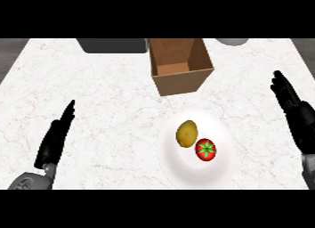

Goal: Pick the tomato from the plate and place it in the cardboard box

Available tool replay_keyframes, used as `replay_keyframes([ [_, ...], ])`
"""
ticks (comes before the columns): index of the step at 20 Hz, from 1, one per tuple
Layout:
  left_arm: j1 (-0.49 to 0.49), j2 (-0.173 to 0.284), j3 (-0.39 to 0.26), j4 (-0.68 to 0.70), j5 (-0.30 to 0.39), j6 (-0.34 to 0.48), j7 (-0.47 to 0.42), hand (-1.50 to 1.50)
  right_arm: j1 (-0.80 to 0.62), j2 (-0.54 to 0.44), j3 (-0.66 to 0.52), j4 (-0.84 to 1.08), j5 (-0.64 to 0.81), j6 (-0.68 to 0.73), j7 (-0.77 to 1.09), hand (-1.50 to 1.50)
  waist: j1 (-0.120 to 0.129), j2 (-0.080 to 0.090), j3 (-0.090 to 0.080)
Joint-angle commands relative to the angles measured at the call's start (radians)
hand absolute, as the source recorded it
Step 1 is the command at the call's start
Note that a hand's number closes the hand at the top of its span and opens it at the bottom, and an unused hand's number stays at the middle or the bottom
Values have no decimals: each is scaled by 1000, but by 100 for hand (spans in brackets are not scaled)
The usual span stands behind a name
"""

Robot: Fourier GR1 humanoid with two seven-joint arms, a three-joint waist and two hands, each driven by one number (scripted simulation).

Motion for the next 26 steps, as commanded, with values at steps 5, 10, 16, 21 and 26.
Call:
replay_keyframes([
  [5,40,28,167,-215,217,-95,-20,0,171,175,-25,-188,56,-280,41,-150,-15,1,-9],
  [10,56,13,195,-217,286,-129,-11,0,244,237,-81,-241,337,-610,-143,-150,-37,-3,-9],
  [16,109,60,258,-253,361,-228,-22,0,484,254,205,-498,658,-641,-113,-150,-15,10,-12],
  [21,61,40,227,-290,333,-174,32,0,589,145,207,-395,846,-458,135,-150,-11,22,-18],
  [26,44,39,232,-272,345,-187,39,0,613,90,203,-470,1001,-229,420,-150,2,30,-21],
])
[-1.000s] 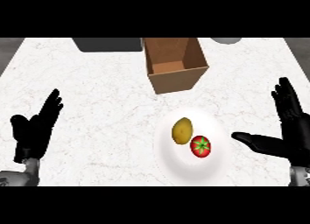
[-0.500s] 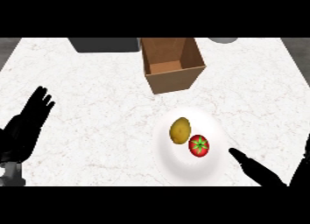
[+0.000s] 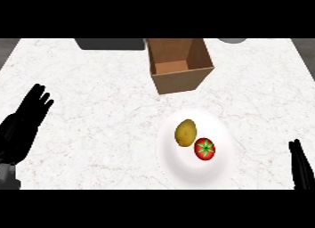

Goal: Pick the tomato from the plate and place it in the cardboard box

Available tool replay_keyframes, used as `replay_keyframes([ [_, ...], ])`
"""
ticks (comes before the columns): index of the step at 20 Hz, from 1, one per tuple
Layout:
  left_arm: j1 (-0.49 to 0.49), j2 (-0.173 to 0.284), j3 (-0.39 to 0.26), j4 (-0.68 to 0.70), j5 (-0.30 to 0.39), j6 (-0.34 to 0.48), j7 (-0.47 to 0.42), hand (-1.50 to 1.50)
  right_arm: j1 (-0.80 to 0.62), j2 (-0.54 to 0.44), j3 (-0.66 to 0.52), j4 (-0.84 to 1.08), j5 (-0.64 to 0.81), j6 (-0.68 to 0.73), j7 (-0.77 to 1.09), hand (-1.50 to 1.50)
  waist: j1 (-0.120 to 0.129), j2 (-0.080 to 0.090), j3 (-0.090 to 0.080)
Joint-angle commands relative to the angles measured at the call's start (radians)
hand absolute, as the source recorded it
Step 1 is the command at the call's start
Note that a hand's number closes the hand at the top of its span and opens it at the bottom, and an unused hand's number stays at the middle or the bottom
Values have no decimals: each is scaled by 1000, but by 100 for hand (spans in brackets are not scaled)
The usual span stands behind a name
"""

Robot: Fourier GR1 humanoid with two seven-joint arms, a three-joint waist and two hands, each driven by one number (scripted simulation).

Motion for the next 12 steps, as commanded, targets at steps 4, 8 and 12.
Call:
replay_keyframes([
  [4,-27,16,-6,-31,1,-3,45,0,-40,-3,73,-86,203,362,429,-150,35,7,1],
  [8,-3,0,-8,-10,5,-30,8,0,-210,94,135,-104,234,582,680,-150,54,6,3],
  [12,-12,-16,-22,-10,-11,-22,23,0,-410,228,131,-36,158,759,849,-150,30,2,8],
])
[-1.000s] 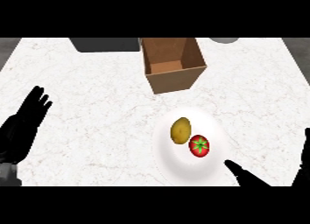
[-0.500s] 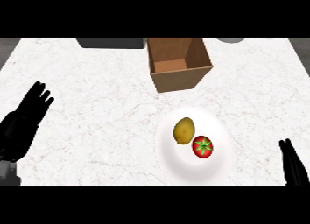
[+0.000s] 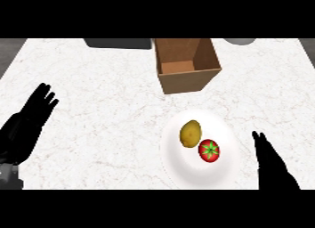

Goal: Pick the tomato from the plate and place it in the cardboard box

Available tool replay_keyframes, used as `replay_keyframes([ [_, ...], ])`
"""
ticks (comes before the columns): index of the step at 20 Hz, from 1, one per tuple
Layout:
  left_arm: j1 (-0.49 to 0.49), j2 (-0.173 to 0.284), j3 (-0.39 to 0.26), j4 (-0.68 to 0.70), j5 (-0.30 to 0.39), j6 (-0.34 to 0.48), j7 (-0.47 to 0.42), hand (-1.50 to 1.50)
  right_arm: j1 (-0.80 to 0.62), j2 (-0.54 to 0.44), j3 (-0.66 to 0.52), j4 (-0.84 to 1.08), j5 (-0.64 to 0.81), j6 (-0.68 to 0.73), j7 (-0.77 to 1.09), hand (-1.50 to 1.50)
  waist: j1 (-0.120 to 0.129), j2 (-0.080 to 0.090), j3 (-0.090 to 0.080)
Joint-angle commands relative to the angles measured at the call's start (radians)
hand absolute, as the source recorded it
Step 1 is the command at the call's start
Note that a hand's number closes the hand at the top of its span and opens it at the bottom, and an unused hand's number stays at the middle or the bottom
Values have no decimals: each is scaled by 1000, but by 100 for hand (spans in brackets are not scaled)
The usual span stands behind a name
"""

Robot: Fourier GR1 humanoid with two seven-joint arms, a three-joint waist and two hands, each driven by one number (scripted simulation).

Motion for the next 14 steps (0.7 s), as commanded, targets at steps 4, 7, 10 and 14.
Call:
replay_keyframes([
  [4,45,5,19,-33,0,-9,11,0,-227,228,64,47,19,262,338,-150,-16,-9,4],
  [7,-9,24,64,-22,34,-10,64,0,-257,217,-52,107,-52,291,273,-150,-28,-8,5],
  [10,26,-41,13,24,-37,5,-27,0,-297,239,-75,182,-50,280,270,-150,-32,-7,5],
  [14,22,19,86,47,17,-83,-27,0,-259,240,0,182,-22,266,289,-150,-36,-9,5],
])
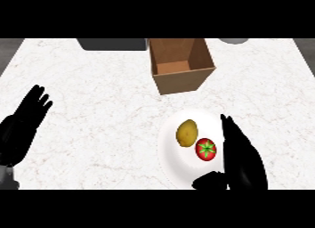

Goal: Pick the tomato from the plate and place it in the cardboard box

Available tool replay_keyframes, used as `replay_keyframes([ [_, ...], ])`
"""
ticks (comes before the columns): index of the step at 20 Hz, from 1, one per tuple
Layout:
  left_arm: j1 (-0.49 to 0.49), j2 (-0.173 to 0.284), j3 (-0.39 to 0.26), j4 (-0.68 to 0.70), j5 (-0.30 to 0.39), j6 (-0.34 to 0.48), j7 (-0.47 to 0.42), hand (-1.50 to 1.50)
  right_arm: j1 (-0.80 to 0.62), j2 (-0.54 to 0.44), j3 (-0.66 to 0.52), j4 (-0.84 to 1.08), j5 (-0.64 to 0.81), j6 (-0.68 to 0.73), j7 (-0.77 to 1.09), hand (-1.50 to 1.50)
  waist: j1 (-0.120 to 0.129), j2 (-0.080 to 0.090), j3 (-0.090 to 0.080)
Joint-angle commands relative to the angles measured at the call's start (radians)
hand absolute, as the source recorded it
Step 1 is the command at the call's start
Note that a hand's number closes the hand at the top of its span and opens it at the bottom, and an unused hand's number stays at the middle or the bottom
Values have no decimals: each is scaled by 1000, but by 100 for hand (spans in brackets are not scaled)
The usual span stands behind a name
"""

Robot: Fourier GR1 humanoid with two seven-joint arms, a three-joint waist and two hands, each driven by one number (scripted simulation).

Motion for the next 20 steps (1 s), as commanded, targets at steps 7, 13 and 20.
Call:
replay_keyframes([
  [7,34,-33,21,-62,-27,-4,36,0,-77,20,-44,54,-14,57,95,-150,-3,-2,1],
  [13,0,-53,19,-44,-65,-6,33,0,-102,20,12,137,43,14,91,-150,-3,-1,1],
  [20,9,-66,45,-10,-63,-37,6,0,-131,20,3,175,24,54,128,-150,-4,-1,1],
])
